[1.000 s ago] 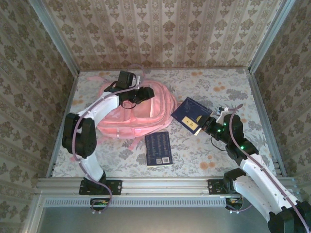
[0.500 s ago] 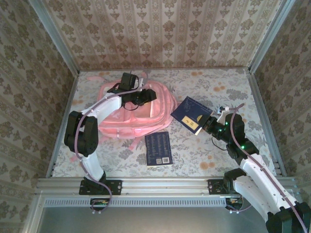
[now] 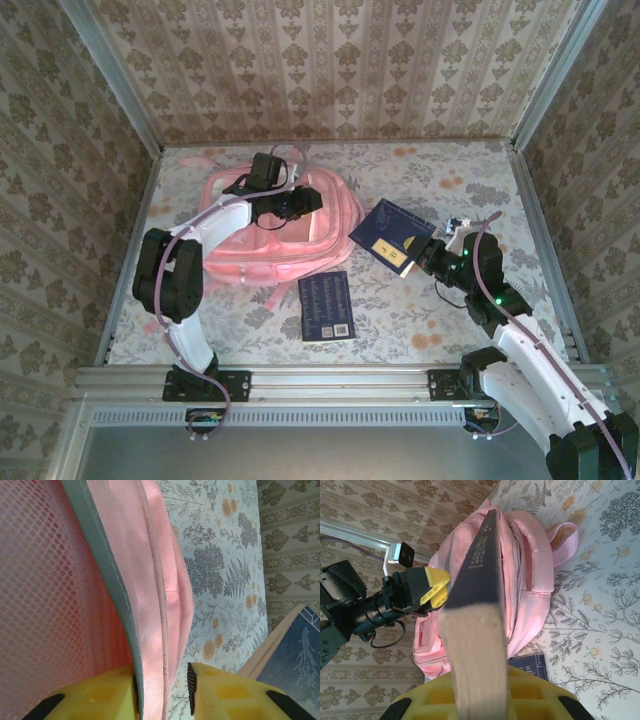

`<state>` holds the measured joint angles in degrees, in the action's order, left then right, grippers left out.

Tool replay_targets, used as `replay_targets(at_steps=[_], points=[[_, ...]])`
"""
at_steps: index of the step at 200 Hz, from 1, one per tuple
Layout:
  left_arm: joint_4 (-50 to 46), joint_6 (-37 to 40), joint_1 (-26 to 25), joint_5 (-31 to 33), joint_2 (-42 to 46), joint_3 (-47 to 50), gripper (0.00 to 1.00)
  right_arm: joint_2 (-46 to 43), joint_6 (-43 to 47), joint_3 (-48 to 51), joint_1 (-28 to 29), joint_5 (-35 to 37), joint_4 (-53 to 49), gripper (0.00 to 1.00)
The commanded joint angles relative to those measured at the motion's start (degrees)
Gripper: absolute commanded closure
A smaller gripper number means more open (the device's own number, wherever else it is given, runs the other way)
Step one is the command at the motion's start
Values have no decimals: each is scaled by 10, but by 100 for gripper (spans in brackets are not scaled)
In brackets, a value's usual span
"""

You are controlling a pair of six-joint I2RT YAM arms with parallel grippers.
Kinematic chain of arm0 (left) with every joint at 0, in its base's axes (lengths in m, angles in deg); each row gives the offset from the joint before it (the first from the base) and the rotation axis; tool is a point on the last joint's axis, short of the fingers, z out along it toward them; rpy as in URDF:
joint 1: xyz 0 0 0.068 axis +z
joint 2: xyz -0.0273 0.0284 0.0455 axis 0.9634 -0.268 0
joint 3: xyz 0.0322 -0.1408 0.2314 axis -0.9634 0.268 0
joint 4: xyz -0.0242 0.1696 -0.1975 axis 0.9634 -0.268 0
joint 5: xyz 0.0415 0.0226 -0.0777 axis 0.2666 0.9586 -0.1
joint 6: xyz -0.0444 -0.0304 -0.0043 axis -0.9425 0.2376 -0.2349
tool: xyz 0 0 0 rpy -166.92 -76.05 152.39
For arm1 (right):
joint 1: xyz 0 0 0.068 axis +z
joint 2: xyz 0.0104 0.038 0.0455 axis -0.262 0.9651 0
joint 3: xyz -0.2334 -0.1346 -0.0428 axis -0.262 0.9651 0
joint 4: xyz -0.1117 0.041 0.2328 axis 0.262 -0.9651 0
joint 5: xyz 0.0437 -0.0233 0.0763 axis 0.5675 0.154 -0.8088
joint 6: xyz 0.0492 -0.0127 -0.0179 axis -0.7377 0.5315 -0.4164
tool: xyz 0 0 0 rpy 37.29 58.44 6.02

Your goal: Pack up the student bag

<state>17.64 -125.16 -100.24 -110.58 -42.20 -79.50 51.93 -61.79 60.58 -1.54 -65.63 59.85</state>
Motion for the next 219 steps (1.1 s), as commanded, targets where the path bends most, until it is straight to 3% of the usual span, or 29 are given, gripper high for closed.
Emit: replay_targets(at_steps=[1, 63, 105, 148, 162, 179, 219], points=[[-12, 13, -19, -2, -16, -12, 68, 1, -13, -6, -4, -19, 41, 100], [-112, 42, -23, 51, -80, -69, 67, 4, -19, -13, -5, -25, 41, 100], [-177, 66, -32, 110, -90, -115, 75, 0, -22, -10, -5, -23, 40, 100], [-238, 95, -44, 157, -99, -154, 75, -2, -25, -7, -6, -22, 44, 100], [-242, 96, -45, 157, -103, -156, 81, 0, -27, -5, -6, -22, 47, 100], [-248, 94, -45, 142, -108, -164, 100, 0, -25, -6, -6, -23, 46, 100], [-256, 100, -35, 104, -45, -173, 100, -6, 48, -53, -6, -4, -42, 100]])
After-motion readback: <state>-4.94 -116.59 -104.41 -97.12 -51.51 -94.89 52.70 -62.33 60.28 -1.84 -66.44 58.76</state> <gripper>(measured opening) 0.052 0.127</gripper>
